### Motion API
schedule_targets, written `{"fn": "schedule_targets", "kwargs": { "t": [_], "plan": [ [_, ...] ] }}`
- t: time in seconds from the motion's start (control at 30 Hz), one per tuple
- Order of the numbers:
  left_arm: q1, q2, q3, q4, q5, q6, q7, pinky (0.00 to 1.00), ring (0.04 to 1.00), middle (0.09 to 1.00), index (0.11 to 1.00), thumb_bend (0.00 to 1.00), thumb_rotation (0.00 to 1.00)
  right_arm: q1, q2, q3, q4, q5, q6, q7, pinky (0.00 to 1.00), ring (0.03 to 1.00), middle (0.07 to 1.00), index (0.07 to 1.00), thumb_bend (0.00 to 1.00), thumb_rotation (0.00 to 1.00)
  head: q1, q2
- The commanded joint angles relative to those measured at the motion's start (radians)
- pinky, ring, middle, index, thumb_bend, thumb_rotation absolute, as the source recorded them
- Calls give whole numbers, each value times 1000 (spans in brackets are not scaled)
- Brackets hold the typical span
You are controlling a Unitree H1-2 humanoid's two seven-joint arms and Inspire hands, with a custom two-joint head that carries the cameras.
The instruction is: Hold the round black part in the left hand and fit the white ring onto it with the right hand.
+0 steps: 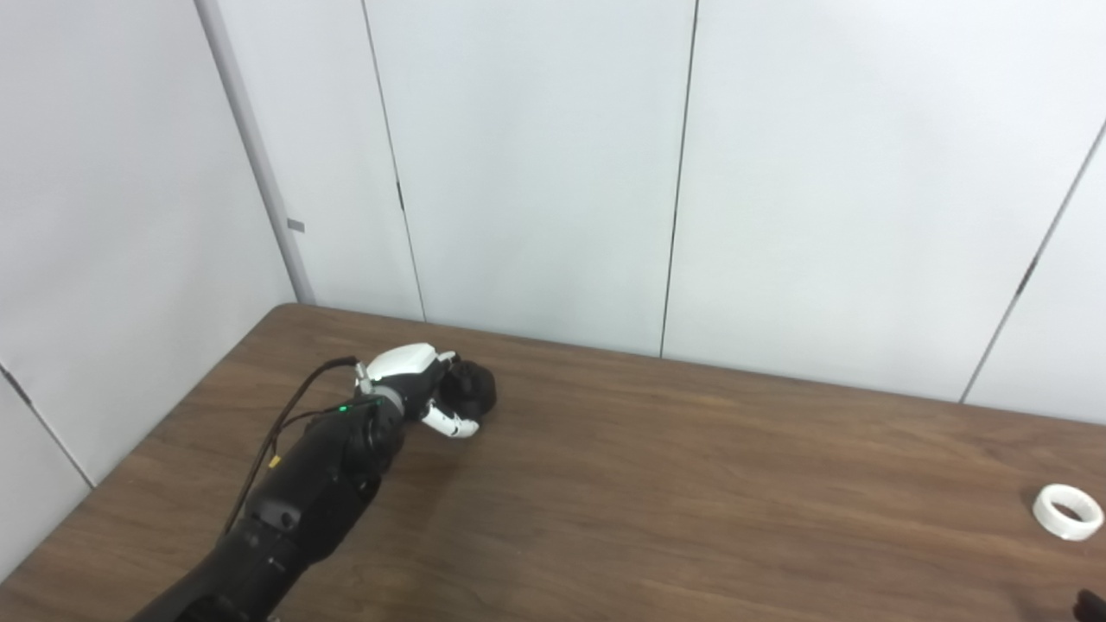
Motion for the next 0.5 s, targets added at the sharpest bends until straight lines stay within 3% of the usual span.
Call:
{"fn": "schedule_targets", "kwargs": {
  "t": [0.0,0.47],
  "plan": [
    [-18,13,14,-13,22,5,2,1000,1000,1000,1000,1000,302,-4,-15,2,4,-7,3,3,1000,1000,1000,988,926,436,2,0],
    [-9,-15,1,63,-29,-28,83,1000,1000,1000,976,1000,259,7,-18,-2,-10,-14,-1,2,1000,1000,1000,987,926,447,-1,11]
  ]
}}
